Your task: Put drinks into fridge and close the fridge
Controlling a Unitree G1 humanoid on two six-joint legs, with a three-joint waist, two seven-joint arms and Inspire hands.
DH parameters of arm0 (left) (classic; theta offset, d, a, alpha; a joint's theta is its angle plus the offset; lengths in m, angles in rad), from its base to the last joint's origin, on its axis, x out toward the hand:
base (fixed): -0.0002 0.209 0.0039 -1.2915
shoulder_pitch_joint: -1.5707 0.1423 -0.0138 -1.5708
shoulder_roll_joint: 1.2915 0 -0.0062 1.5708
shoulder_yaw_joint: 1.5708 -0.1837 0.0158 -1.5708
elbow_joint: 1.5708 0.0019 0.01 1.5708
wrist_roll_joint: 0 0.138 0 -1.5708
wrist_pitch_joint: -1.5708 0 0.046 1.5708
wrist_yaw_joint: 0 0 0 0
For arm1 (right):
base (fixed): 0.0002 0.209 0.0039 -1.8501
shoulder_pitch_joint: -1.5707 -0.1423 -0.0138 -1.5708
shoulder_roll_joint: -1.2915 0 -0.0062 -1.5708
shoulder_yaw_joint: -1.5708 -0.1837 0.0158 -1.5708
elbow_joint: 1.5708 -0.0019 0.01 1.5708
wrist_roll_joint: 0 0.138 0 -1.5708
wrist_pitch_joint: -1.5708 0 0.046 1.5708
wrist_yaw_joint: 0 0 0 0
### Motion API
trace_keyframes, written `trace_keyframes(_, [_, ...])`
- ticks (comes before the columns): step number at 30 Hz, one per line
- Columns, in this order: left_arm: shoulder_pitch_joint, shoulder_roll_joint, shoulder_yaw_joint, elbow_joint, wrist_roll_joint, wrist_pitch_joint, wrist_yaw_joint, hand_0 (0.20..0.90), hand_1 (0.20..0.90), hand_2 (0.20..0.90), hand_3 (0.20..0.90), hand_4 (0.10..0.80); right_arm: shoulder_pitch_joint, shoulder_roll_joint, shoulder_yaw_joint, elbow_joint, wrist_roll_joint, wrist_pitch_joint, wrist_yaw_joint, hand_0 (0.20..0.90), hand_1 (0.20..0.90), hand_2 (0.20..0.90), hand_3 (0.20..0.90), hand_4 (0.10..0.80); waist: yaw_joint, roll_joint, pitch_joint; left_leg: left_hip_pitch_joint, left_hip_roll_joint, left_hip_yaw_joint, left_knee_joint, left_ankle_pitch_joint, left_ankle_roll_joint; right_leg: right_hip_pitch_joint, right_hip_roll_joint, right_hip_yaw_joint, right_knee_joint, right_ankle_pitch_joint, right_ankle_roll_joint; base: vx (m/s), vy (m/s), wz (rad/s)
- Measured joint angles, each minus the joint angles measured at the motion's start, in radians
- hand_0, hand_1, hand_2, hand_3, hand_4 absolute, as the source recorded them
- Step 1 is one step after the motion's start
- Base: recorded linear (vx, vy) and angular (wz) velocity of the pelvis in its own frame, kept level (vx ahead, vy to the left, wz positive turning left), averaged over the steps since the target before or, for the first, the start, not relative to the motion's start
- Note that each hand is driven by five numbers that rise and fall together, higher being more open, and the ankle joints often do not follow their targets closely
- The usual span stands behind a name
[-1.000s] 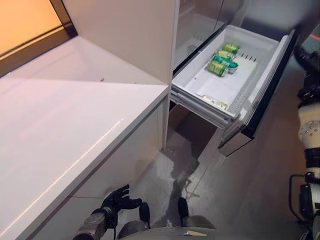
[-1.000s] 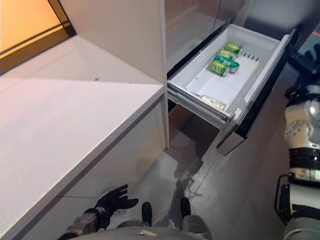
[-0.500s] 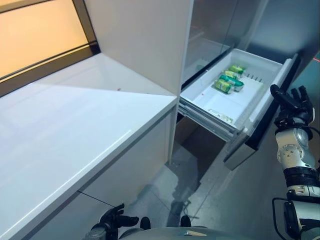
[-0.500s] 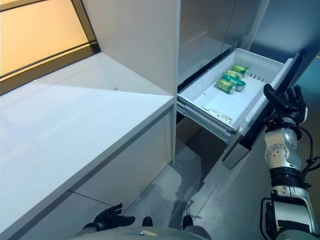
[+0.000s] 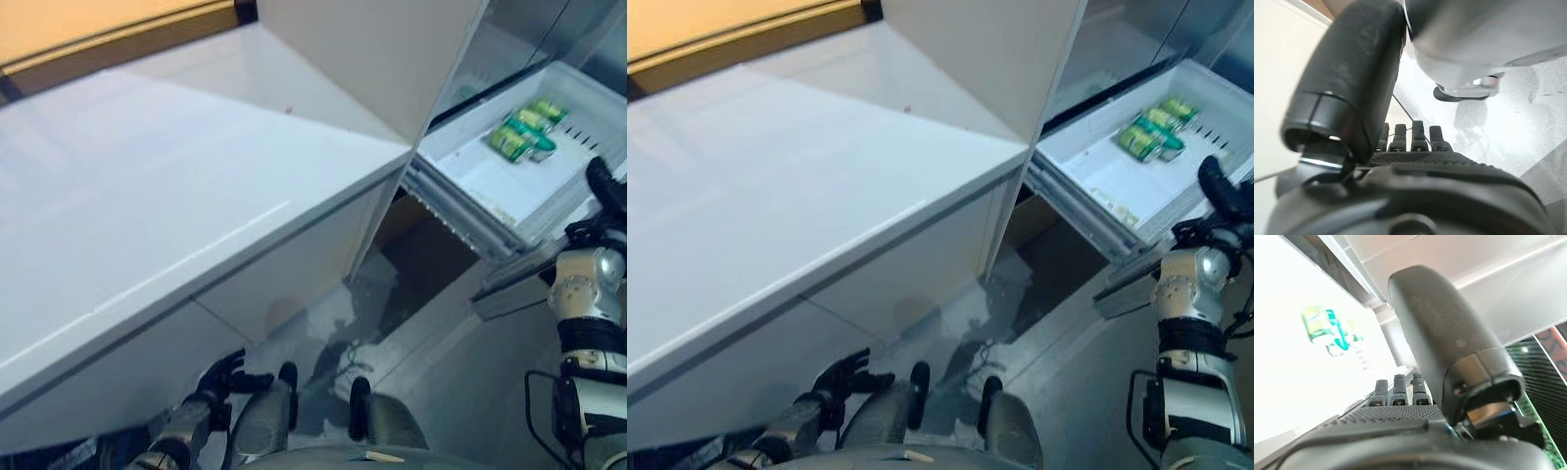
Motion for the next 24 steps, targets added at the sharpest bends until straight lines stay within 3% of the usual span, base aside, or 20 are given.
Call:
trace_keyframes(6, [-0.006, -0.001, 0.001, -0.037, -0.029, -0.007, 0.022, 0.900, 0.900, 0.900, 0.900, 0.800, -0.028, -0.014, 0.004, -0.004, 0.011, -0.020, 0.079, 0.900, 0.900, 0.900, 0.900, 0.800, -0.008, 0.002, 0.023, -0.087, -0.015, 0.003, 0.086, -0.015, 0.012, -0.091, -0.015, 0.017, 0.090, -0.013, 0.009, -0.038, 0.029, -0.02])
trace_keyframes(12, [-0.018, 0.000, 0.003, -0.057, -0.050, -0.009, 0.025, 0.900, 0.900, 0.900, 0.900, 0.800, -0.056, -0.027, 0.009, -0.005, 0.079, -0.013, 0.274, 0.900, 0.900, 0.900, 0.900, 0.800, -0.009, 0.011, 0.037, -0.157, -0.018, 0.014, 0.153, -0.024, 0.017, -0.166, -0.017, 0.038, 0.163, -0.019, 0.010, -0.015, 0.031, -0.07])
trace_keyframes(17, [-0.018, 0.000, 0.015, -0.059, -0.053, -0.009, 0.026, 0.900, 0.900, 0.900, 0.900, 0.800, -0.109, -0.017, 0.017, -0.002, 0.176, 0.043, 0.411, 0.900, 0.900, 0.900, 0.900, 0.800, -0.007, 0.020, 0.043, -0.176, -0.016, 0.006, 0.149, -0.025, 0.016, -0.197, -0.015, 0.037, 0.174, -0.019, 0.011, 0.032, 0.010, -0.08])
trace_keyframes(22, [-0.018, -0.007, 0.016, -0.062, -0.053, -0.011, 0.024, 0.900, 0.900, 0.900, 0.900, 0.800, -0.184, -0.013, 0.103, -0.002, 0.230, 0.122, 0.503, 0.900, 0.900, 0.900, 0.900, 0.800, -0.003, 0.041, 0.051, -0.184, -0.015, -0.025, 0.128, -0.024, 0.016, -0.206, -0.011, 0.012, 0.152, -0.018, 0.010, 0.036, 0.016, -0.13])
trace_keyframes(23, [-0.018, -0.009, 0.017, -0.070, -0.053, -0.013, 0.023, 0.900, 0.900, 0.900, 0.900, 0.800, -0.201, -0.015, 0.123, -0.001, 0.231, 0.138, 0.516, 0.900, 0.900, 0.900, 0.900, 0.800, 0.009, 0.050, 0.051, -0.195, 0.000, -0.023, 0.129, -0.024, 0.016, -0.228, -0.002, 0.007, 0.232, -0.029, -0.014, 0.054, 0.032, -0.13])
trace_keyframes(24, [-0.018, -0.005, 0.019, -0.076, -0.053, -0.019, 0.021, 0.900, 0.900, 0.900, 0.900, 0.800, -0.212, -0.014, 0.130, -0.001, 0.230, 0.148, 0.536, 0.900, 0.900, 0.900, 0.900, 0.800, 0.017, 0.044, 0.048, -0.207, -0.002, -0.019, 0.135, -0.022, 0.011, -0.233, 0.005, 0.004, 0.363, -0.072, -0.074, 0.069, 0.037, 0.08])
